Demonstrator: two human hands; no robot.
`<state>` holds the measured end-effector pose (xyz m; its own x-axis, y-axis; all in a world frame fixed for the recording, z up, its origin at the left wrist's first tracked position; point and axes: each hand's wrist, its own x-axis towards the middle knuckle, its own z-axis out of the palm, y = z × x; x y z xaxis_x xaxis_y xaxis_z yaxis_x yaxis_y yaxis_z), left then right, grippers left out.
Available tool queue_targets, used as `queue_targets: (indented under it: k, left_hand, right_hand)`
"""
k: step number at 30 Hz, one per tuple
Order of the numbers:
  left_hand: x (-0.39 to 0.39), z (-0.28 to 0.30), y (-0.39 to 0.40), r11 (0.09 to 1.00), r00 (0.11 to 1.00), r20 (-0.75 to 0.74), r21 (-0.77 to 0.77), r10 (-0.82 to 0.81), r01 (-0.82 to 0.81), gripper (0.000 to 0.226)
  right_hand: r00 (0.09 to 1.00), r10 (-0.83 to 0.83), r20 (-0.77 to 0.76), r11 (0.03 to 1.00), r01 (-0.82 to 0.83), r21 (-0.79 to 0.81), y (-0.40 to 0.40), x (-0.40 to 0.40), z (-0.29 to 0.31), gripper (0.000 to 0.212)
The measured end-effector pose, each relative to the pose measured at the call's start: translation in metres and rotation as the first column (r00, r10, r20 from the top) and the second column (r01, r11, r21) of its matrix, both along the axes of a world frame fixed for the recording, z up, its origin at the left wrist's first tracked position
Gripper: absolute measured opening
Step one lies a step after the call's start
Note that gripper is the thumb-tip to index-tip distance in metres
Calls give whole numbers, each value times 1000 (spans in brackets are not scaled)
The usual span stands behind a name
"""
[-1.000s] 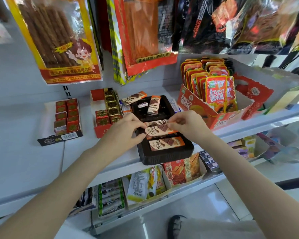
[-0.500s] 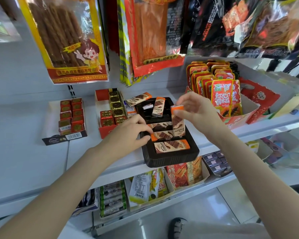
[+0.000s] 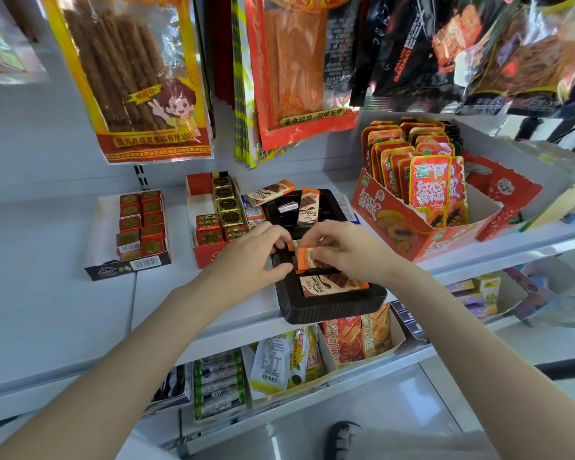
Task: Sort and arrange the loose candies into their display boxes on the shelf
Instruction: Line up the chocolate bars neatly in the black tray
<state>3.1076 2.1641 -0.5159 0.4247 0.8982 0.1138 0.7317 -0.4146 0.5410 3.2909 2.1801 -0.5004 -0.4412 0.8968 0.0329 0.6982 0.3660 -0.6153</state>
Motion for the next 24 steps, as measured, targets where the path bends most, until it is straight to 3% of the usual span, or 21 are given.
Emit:
queue_targets:
  k: [6, 8, 10, 12, 14, 18, 24]
  left_hand:
    - [2, 2, 1, 1000, 1000, -5, -11, 6, -6, 34]
    - [2, 1, 0, 1000, 1000, -10, -7, 9, -9, 34]
    - [1, 1, -2, 999, 999, -25, 45, 25, -24, 31]
    - [4, 3, -8, 990, 998, 28, 132, 50, -53, 24]
    - [10, 7, -15, 987, 994, 105, 155, 33, -49, 17]
    - [22, 3, -20, 995, 992, -125, 90, -27, 38, 24]
    - [24, 3, -19, 997, 982, -182, 63, -40, 53, 26]
  right_hand:
    - [949, -61, 310, 971, -16, 240, -2, -4, -7, 25]
    - [956, -103, 275, 961, 23, 276, -5, -1, -2, 25]
    - [985, -123, 119, 965, 91, 245, -8, 13, 12, 22]
    - [991, -104, 86, 970, 82, 228, -13, 36, 23, 20]
    - [987, -63, 151, 983, 35, 182, -19, 50, 21, 23]
    - [960, 13, 280, 996, -38, 85, -28, 47, 1, 24]
    - [906, 14, 424, 986, -83, 145, -33, 30, -6, 35]
